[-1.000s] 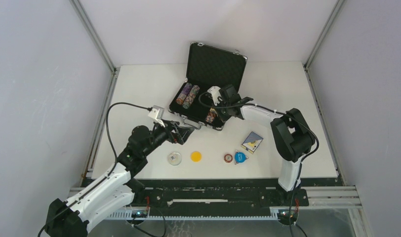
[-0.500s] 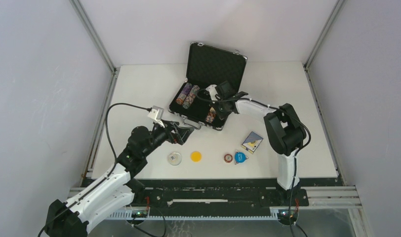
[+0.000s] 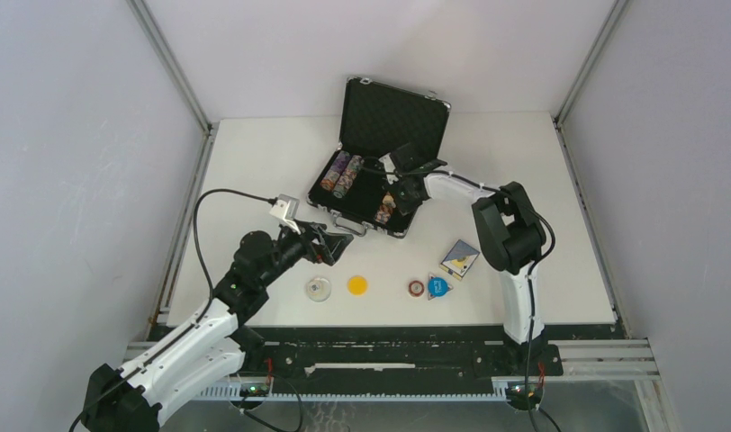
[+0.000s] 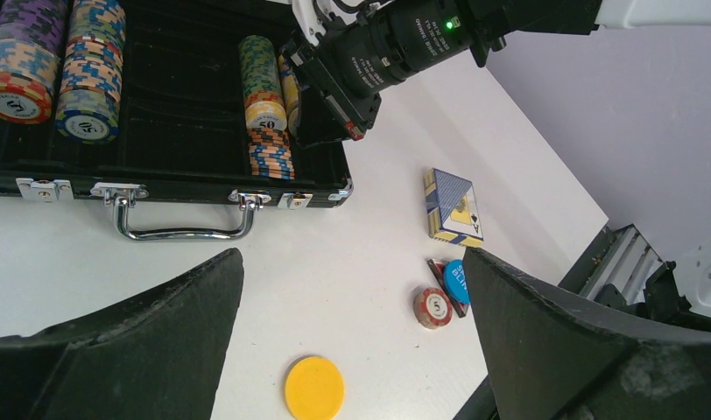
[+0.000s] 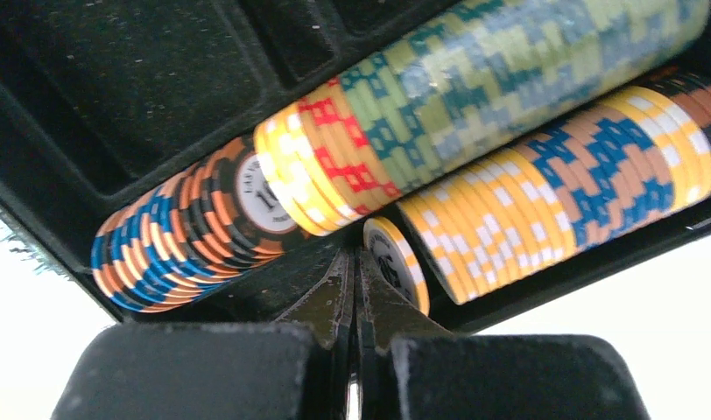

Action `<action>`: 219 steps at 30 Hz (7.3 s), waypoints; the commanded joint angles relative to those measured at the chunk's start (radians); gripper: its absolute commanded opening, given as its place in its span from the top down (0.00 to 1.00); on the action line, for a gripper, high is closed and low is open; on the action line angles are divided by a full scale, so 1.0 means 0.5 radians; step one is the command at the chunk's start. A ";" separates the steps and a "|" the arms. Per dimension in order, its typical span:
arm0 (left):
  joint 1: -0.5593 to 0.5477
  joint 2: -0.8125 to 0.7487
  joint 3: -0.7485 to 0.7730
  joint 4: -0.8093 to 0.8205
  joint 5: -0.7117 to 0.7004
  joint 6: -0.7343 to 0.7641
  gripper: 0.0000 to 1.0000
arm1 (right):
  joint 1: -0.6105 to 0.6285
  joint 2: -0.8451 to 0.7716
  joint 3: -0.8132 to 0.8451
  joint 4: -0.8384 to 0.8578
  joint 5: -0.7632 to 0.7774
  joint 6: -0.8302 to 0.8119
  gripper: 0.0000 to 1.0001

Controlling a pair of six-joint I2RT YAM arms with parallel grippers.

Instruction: Pack up texas hold em set

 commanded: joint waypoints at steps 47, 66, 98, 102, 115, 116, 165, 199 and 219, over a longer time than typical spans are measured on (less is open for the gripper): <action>0.620 0.067 0.043 -0.892 -0.824 -0.846 0.00 | 1.354 -0.909 -1.074 1.262 0.894 0.756 0.15; 1.102 0.200 -0.181 -0.702 -0.388 -0.993 0.00 | 1.444 -0.261 -0.555 1.242 0.578 0.632 0.12; 1.132 0.160 -0.227 -0.643 -0.304 -0.955 0.00 | 1.556 -0.079 -0.453 1.123 0.750 0.619 0.42; 1.131 0.158 -0.234 -0.635 -0.292 -0.956 0.00 | 1.569 -0.071 -0.453 1.122 0.766 0.618 0.44; 1.133 0.148 -0.240 -0.627 -0.266 -0.956 0.00 | 1.617 -0.036 -0.453 1.091 0.904 0.567 0.46; 1.131 0.148 -0.242 -0.626 -0.264 -0.955 0.00 | 1.620 -0.035 -0.453 1.086 0.906 0.567 0.46; 1.131 0.157 -0.262 -0.579 -0.192 -0.954 0.00 | 1.648 -0.190 -0.506 1.157 0.917 0.592 0.60; 0.909 0.217 -0.234 -0.263 0.225 -0.895 0.04 | 1.366 -1.057 -1.254 1.299 0.563 0.405 0.61; 0.359 0.636 -0.120 0.262 0.877 -0.961 0.33 | 1.114 -1.622 -1.596 1.157 0.253 0.188 0.60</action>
